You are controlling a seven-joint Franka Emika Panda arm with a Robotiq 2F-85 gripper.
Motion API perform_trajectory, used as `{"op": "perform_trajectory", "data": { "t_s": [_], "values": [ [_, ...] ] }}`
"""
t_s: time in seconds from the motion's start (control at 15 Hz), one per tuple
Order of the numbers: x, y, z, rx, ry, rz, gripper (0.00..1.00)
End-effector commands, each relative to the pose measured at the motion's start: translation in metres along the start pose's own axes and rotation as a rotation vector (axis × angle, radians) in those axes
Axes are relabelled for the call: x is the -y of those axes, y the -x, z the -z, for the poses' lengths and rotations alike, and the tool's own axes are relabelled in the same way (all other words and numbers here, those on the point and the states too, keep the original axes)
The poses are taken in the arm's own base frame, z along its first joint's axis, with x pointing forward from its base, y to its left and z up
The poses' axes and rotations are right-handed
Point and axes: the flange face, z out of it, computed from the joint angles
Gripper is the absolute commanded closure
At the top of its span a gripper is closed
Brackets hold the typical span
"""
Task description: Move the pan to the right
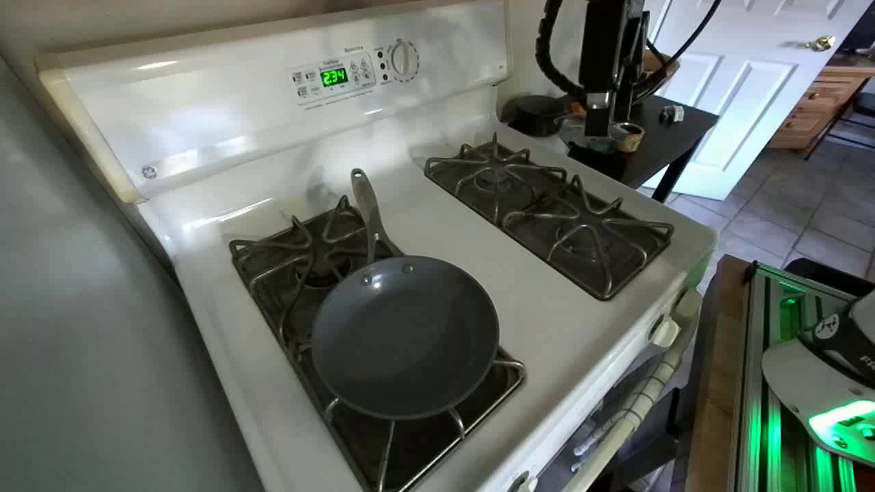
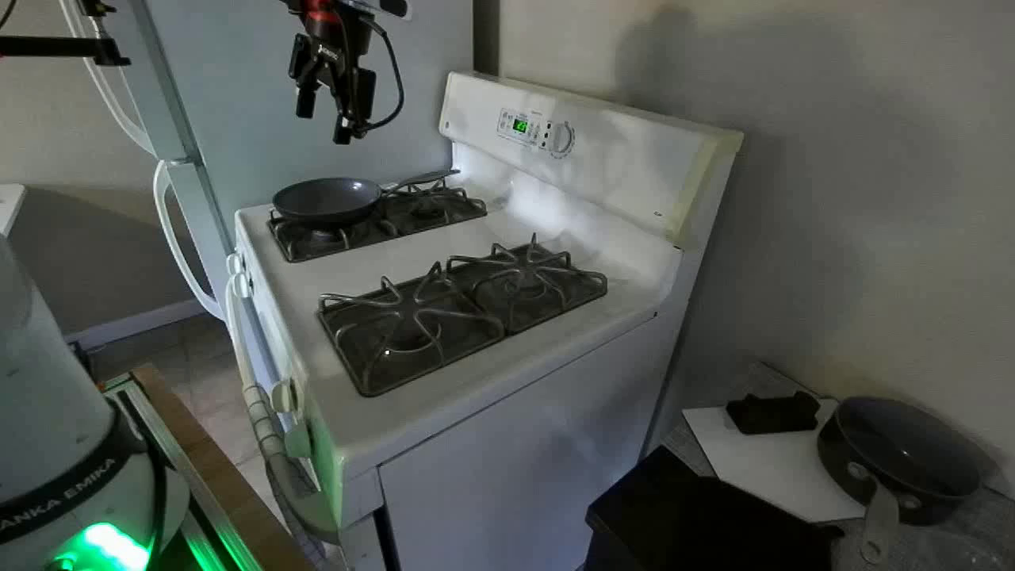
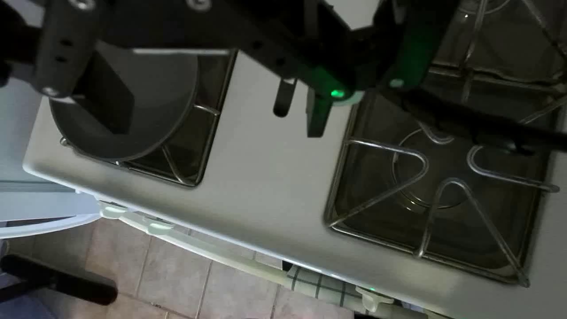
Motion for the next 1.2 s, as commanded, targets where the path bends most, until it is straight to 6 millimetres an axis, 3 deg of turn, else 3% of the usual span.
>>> {"op": "perform_trajectory", "data": {
  "t_s": [0.0, 0.33, 0.67, 1.0, 1.13],
  "values": [
    [0.0, 0.0, 0.0, 0.001, 0.0, 0.0, 0.0],
    [0.0, 0.0, 0.0, 0.001, 0.0, 0.0, 0.0],
    [0.023, -0.05, -0.009, -0.331, -0.036, -0.176, 0.0],
    [0.072, -0.081, -0.04, -0.613, -0.007, -0.254, 0.0],
    [0.074, -0.09, -0.05, -0.692, 0.049, -0.277, 0.0]
  ]
}}
